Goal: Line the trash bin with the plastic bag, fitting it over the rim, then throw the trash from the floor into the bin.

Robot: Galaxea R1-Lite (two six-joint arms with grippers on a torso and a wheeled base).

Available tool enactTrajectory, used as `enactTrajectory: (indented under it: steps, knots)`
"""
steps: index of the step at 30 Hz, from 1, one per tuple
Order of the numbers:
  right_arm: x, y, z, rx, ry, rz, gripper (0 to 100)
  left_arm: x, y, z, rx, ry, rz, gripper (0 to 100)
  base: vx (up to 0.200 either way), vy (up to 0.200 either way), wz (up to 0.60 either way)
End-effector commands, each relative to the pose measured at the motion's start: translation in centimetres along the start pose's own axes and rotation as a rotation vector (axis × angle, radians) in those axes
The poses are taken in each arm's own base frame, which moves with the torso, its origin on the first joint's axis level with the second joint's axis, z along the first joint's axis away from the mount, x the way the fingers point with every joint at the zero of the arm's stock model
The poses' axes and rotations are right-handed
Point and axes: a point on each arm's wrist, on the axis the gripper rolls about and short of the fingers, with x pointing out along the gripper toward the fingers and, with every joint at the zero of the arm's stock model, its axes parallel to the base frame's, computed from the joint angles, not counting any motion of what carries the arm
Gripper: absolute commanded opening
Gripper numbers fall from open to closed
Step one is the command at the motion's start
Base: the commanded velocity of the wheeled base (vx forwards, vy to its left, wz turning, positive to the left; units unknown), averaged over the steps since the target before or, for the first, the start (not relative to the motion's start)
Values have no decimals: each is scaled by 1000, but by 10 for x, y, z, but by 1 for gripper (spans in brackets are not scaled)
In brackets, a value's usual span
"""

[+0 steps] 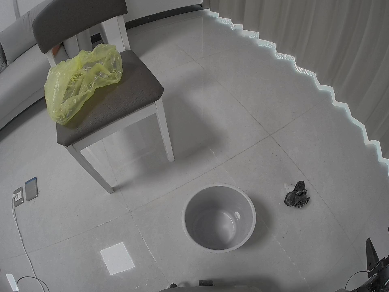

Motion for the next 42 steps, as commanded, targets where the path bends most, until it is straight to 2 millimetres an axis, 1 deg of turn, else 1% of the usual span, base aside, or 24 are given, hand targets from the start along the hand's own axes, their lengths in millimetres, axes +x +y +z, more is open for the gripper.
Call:
enactTrajectory:
  steps: [1,3,4,5,7,8,9,10,11,12,16,21,25,29,31,34,42]
  knots:
    - [0,0,-5,1,0,2,100,142,23,71,101,252,159,100,0,0,0]
    - [0,0,-5,3,0,2,100,176,30,77,125,297,216,100,0,0,0]
    - [0,0,-5,3,0,2,100,185,32,77,132,316,230,100,0,0,0]
    - [0,0,-5,3,0,0,100,204,37,74,150,373,252,100,0,0,0]
    - [0,0,-5,4,0,-1,100,227,41,68,172,470,271,100,0,0,0]
    - [0,0,-5,4,0,-1,100,238,44,64,173,519,281,100,0,0,0]
    - [0,0,-5,4,0,-3,100,243,45,62,167,541,285,100,0,0,0]
    - [0,0,-5,6,-2,-3,100,255,44,56,165,580,277,100,0,0,0]
    - [0,0,-5,6,-2,-3,100,255,44,56,165,580,277,100,0,0,0]
    - [0,0,-5,6,-2,-4,100,274,45,47,150,615,275,100,0,0,0]
    - [0,0,-5,6,-2,-3,100,301,47,36,105,639,295,100,0,0,0]
    - [0,0,-5,5,-2,-1,100,326,54,29,105,652,322,100,0,0,0]
    - [0,0,-5,5,-2,-1,100,344,69,27,112,651,383,100,0,0,0]
    - [0,0,-5,5,-2,-1,100,359,77,24,127,646,436,100,0,0,0]
    - [0,0,-5,4,0,-1,100,362,82,24,130,652,455,100,0,0,0]
    - [0,0,-5,5,-2,-1,100,366,85,24,130,651,463,100,0,0,0]
    - [0,0,-5,6,-2,-1,100,370,95,23,129,650,492,100,0,0,0]
